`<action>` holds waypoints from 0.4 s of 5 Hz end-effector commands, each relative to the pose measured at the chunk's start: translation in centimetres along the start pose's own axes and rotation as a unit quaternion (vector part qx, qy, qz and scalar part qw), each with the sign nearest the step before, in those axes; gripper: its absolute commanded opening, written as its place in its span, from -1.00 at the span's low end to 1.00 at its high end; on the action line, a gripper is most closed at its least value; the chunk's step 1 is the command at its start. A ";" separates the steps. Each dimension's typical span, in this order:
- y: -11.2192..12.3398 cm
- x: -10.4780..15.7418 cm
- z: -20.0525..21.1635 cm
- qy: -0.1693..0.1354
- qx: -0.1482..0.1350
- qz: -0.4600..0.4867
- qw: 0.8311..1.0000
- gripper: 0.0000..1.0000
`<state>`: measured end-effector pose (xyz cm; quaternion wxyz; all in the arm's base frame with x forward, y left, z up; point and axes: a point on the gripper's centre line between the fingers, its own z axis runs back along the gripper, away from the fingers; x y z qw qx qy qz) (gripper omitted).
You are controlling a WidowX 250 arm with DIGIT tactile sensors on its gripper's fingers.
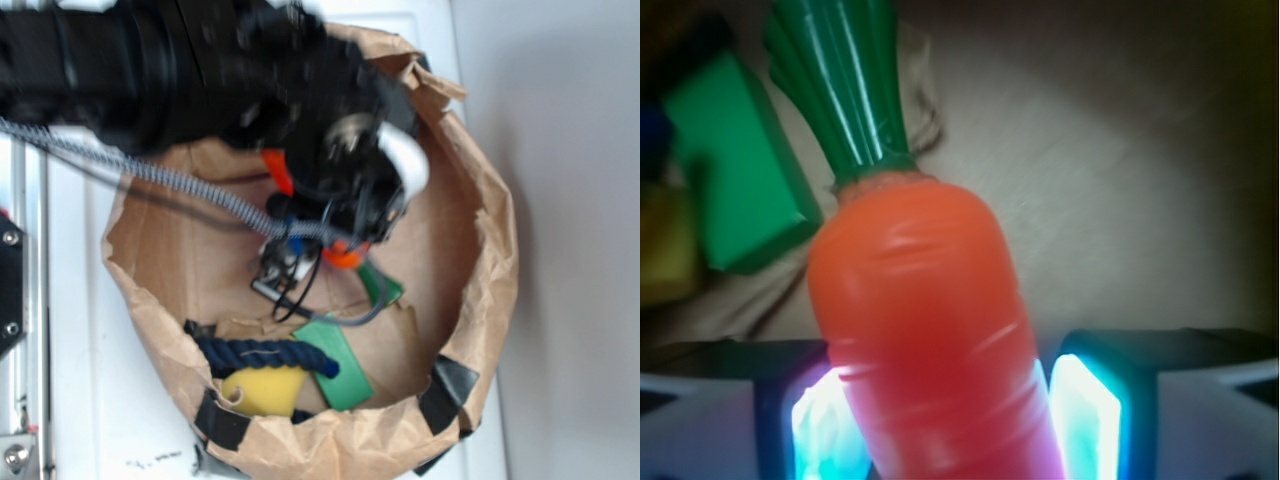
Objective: Grab the carrot.
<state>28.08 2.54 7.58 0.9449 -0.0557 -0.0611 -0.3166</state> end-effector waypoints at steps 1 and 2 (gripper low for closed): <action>0.3 1.5 7.2 -0.038 0.013 0.025 0.999 -1.00; -0.5 1.6 8.6 -0.022 0.045 0.126 0.991 -1.00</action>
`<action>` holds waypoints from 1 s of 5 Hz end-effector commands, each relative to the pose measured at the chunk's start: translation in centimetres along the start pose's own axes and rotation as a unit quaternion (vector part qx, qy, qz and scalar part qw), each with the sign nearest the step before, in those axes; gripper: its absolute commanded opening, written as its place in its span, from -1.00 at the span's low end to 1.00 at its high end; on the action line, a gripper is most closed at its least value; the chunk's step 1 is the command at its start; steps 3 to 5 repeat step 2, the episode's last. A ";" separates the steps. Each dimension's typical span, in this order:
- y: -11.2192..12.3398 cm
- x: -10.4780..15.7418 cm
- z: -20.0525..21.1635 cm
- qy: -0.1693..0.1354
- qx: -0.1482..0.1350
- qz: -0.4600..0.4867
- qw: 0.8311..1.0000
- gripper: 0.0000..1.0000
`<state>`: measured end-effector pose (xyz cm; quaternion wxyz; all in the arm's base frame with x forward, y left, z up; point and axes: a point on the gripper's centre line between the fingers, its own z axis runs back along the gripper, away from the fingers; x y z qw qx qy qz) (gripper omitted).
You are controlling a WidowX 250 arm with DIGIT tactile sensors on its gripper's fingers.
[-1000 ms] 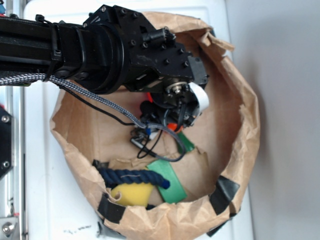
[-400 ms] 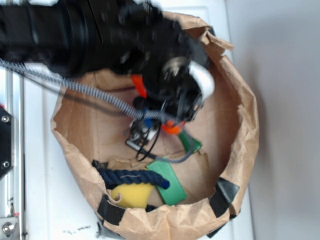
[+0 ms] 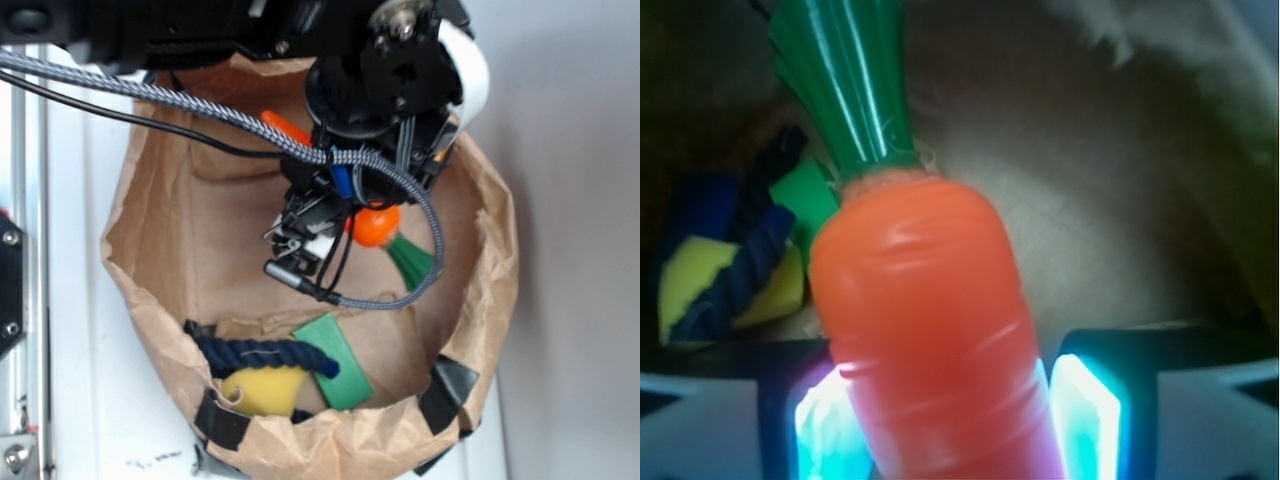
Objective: Grab the carrot.
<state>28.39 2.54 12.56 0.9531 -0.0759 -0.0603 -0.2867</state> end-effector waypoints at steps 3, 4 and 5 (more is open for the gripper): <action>-1.7 -0.6 2.8 0.004 0.135 0.113 0.984 1.00; -1.7 -0.6 2.8 0.004 0.135 0.113 0.984 1.00; -1.7 -0.6 2.8 0.004 0.135 0.113 0.984 1.00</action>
